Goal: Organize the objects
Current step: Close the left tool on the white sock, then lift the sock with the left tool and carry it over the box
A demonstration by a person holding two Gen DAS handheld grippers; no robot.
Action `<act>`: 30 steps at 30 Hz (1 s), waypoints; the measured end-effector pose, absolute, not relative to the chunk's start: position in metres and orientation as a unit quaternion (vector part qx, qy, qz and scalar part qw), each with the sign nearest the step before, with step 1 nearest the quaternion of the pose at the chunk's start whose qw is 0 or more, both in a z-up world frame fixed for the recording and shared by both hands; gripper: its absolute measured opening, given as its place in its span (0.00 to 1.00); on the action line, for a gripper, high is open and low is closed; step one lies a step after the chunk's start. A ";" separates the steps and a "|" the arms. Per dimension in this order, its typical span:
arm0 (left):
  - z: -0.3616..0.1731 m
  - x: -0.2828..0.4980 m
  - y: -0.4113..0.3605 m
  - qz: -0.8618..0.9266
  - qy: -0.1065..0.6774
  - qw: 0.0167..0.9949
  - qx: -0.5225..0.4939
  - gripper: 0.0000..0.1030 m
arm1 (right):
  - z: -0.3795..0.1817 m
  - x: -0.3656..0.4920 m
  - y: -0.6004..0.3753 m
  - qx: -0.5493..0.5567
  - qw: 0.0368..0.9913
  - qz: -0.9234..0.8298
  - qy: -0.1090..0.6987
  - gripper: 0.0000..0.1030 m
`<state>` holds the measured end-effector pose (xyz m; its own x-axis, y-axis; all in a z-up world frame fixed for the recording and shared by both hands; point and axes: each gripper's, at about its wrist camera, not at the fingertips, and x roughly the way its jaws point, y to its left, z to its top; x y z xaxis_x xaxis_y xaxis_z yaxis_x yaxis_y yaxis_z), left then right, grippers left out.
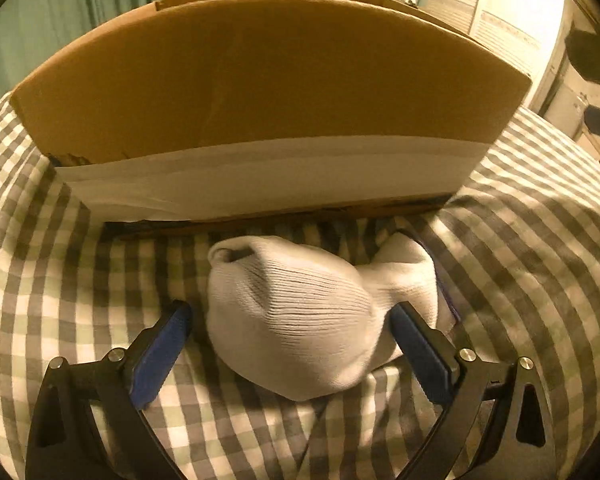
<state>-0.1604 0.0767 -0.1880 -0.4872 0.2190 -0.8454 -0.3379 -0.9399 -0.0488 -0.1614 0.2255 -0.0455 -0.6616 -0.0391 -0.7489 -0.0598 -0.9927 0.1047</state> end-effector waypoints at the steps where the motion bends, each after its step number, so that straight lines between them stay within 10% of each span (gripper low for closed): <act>1: -0.188 -0.160 0.077 0.859 0.061 0.168 -0.481 0.86 | -0.045 -0.161 0.225 -0.412 0.005 0.909 0.059 0.91; 16: -0.159 -0.137 0.087 0.866 0.071 0.174 -0.463 0.61 | -0.049 -0.162 0.218 -0.409 0.023 0.912 0.030 0.91; 30: -0.083 -0.106 0.053 0.907 0.052 0.155 -0.388 0.59 | -0.023 -0.132 0.206 -0.347 0.022 0.938 0.007 0.91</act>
